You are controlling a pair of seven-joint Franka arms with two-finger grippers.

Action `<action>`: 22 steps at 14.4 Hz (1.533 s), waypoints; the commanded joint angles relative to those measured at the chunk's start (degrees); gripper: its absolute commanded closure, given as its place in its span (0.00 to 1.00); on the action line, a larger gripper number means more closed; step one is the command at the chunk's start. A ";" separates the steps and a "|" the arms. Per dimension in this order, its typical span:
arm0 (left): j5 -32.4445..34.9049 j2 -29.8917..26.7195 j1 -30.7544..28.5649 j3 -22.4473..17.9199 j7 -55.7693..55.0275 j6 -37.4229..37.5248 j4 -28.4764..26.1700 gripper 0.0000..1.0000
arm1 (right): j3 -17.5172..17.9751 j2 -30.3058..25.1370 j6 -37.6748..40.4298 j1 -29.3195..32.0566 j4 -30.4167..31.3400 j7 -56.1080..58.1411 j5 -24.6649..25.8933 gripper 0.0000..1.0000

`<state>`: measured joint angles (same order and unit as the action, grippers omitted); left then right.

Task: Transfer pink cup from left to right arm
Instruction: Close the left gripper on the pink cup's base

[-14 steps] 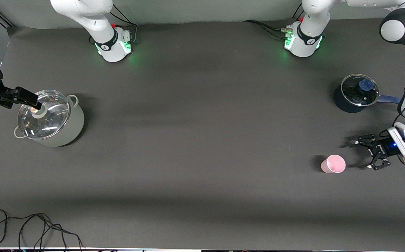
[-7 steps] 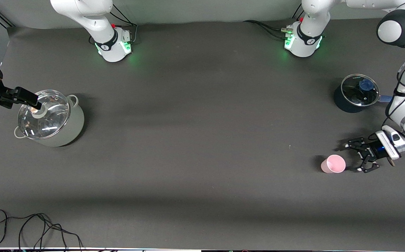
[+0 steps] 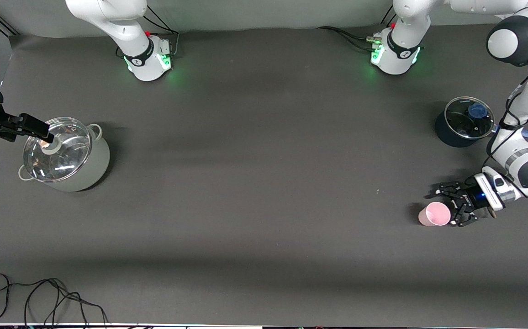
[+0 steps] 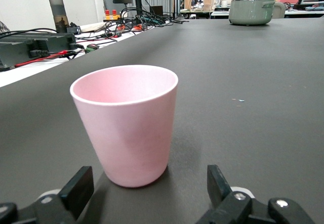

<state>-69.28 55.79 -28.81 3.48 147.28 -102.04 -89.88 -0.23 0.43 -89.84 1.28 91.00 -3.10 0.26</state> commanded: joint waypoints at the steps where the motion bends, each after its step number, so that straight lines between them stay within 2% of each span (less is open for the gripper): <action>1: -1.91 -0.51 0.60 0.48 1.17 -1.50 -1.35 0.00 | -0.21 0.45 0.81 -0.05 -1.18 -0.06 -1.05 0.00; 9: -5.33 -0.16 2.27 1.09 0.73 -3.08 -1.79 0.01 | -0.21 0.36 0.90 -0.05 -1.09 -0.06 -0.96 0.00; 10: -5.51 -0.16 2.27 1.09 0.64 -3.08 -1.79 0.04 | -0.21 0.36 0.90 -0.05 -1.09 -0.06 -0.96 0.00; 12: -5.51 -0.16 2.27 1.10 0.73 -3.08 -2.05 0.26 | -0.21 0.36 0.90 -0.05 -1.09 -0.06 -0.96 0.00; 13: -5.51 -0.33 2.27 1.18 0.73 -3.08 -2.14 0.34 | -0.21 0.36 0.90 -0.05 -1.09 -0.06 -0.96 0.00; 14: -5.51 -0.42 2.18 1.10 0.55 -3.08 -2.14 0.37 | -0.21 0.45 0.90 0.03 -1.17 -0.06 -1.05 0.00; 17: -5.42 -1.74 3.22 1.09 -3.99 -3.86 -1.79 0.42 | -0.21 0.36 0.90 -0.05 -1.09 -0.41 -1.05 0.00; 20: -4.81 -7.70 7.08 1.09 -16.90 -5.36 -2.84 0.44 | -0.30 0.19 0.99 -0.05 -1.09 -1.46 -1.14 0.01; 22: -5.07 -11.56 9.64 1.18 -20.79 -7.90 -6.08 0.44 | -0.56 0.10 1.07 -0.05 -1.18 -6.62 -1.66 0.01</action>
<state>-73.82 50.35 -22.60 5.44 131.02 -106.63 -90.62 -0.34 0.43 -89.82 1.30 90.92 -5.49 0.16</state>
